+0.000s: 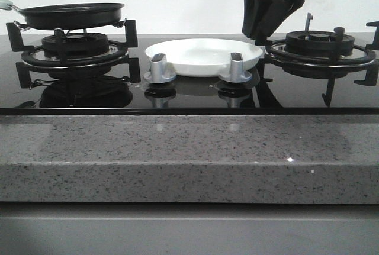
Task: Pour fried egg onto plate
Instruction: 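Move the right gripper down and grasp the white plate's rim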
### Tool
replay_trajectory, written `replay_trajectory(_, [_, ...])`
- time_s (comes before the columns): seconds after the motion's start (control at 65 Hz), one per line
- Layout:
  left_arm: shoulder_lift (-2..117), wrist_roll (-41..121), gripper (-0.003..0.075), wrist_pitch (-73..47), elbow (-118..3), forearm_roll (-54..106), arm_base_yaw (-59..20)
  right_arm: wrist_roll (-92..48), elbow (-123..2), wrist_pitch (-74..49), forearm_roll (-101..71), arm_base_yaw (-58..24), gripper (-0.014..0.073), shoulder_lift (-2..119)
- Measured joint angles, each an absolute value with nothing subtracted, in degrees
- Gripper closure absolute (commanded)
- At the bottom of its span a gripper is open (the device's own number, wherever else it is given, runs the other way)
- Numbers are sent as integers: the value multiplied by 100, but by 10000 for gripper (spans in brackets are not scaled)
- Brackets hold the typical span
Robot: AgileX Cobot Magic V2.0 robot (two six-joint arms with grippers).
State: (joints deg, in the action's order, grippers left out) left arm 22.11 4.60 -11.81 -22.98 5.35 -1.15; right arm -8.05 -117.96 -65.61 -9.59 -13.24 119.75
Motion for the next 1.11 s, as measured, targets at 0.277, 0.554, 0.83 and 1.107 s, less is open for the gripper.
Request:
replay_trajectory(0.277, [2211, 460, 239, -1185, -2298, 535, -115, -880, -12274, -6692, -959, -1324, 265, 12436])
replay_trajectory(0.554, [2211, 460, 239, -1198, -2298, 535, -115, -902, -12324, -6753, -959, -1324, 274, 12656])
replay_trajectory(0.83, [2211, 460, 239, -1208, -2298, 535, -115, -902, -12336, -6793, -998, -1338, 596, 12660])
replay_trajectory(1.107, [2211, 460, 239, -1221, -2298, 535, -115, -804, -12520, -6827, -1098, -1320, 632, 12670])
